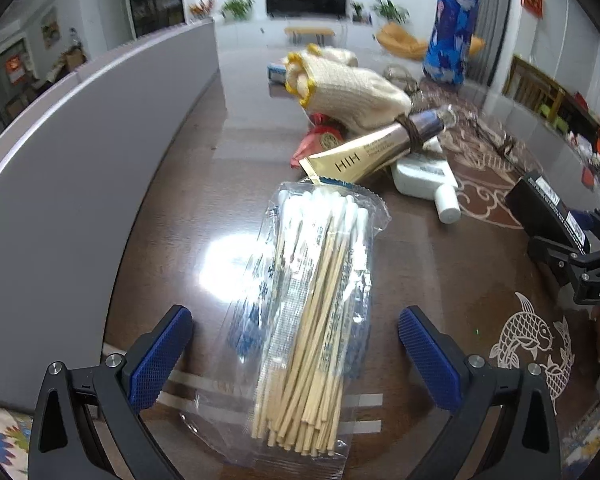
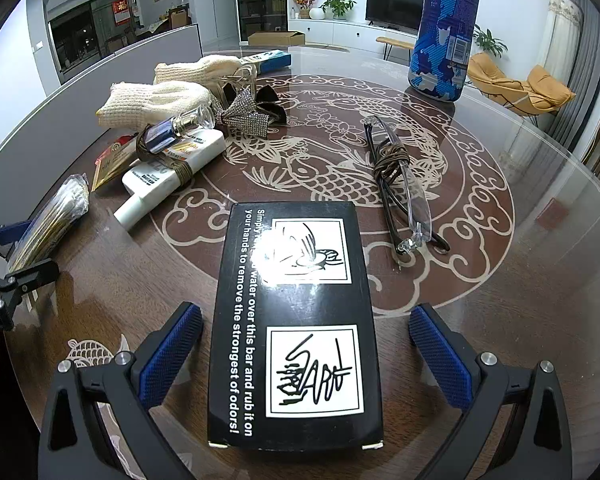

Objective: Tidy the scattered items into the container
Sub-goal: 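Lift the black soap box with the right tool and carry toward the box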

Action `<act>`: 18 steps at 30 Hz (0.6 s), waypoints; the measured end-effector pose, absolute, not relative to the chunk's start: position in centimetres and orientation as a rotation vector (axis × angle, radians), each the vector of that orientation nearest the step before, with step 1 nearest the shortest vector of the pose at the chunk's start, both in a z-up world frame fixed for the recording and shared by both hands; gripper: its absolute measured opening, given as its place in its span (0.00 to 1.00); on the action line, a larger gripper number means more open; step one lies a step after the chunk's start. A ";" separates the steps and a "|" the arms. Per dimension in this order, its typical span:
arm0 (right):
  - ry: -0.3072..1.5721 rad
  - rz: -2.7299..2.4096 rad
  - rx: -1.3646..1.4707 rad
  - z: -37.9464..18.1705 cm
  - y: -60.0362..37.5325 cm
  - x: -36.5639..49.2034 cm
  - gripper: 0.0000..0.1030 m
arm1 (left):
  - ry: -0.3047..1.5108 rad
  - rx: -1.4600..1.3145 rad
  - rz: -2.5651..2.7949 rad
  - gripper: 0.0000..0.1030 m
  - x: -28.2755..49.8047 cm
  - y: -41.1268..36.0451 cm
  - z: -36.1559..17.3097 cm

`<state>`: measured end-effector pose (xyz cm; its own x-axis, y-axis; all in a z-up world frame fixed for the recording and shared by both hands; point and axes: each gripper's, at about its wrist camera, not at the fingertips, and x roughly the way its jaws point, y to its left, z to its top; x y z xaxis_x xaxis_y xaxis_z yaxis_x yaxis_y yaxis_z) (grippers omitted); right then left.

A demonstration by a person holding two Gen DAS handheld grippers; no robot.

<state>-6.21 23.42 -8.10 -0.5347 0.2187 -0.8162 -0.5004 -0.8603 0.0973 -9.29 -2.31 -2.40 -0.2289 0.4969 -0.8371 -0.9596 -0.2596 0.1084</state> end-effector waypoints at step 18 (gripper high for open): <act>0.451 2.280 -1.778 -6.9 25.7 -9.2 0.58 | 0.940 -0.855 1.511 0.34 -7.6 2.7 -0.7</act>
